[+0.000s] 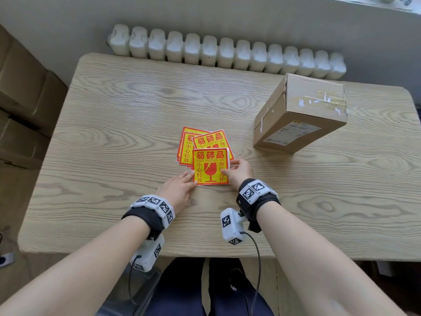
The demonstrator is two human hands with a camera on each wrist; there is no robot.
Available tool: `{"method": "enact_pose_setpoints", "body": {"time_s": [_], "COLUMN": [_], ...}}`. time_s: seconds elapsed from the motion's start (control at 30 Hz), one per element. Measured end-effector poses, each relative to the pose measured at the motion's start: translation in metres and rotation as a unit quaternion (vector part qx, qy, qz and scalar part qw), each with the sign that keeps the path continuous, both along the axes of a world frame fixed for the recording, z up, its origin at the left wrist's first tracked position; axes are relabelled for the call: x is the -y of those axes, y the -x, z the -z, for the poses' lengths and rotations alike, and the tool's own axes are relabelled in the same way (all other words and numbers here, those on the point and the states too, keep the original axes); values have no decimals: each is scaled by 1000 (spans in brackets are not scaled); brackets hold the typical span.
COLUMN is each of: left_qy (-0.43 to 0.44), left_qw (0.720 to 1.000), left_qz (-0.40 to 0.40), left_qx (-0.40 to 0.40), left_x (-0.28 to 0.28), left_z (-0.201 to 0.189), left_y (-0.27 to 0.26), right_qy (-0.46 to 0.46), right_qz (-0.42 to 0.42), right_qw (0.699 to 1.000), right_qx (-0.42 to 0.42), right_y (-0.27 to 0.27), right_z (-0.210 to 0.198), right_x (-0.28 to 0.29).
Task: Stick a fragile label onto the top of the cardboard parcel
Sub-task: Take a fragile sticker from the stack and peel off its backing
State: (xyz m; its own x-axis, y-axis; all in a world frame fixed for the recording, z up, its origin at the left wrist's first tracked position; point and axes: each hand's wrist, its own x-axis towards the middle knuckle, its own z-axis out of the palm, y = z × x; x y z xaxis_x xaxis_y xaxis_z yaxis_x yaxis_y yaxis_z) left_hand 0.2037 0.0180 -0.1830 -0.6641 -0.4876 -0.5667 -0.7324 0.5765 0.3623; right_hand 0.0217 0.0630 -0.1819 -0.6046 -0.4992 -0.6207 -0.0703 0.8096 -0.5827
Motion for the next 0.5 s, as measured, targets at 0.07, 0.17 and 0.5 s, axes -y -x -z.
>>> {"method": "enact_pose_setpoints", "body": {"time_s": [0.07, 0.17, 0.5], "left_qy": [-1, -7, -51], "left_qw": [1000, 999, 983], "left_qz": [-13, -30, -156], "left_qx": [-7, -14, -83], "left_x": [0, 0, 10], "left_z": [1, 2, -53], "left_y": [1, 2, 28], "right_qy": [10, 22, 89], "right_qz": [-2, -27, -104], "right_qw": [1000, 999, 990], "right_qx": [8, 13, -39], "right_y": [0, 1, 4], "right_z": [-2, -8, -48], "right_x": [-1, -3, 6]}}
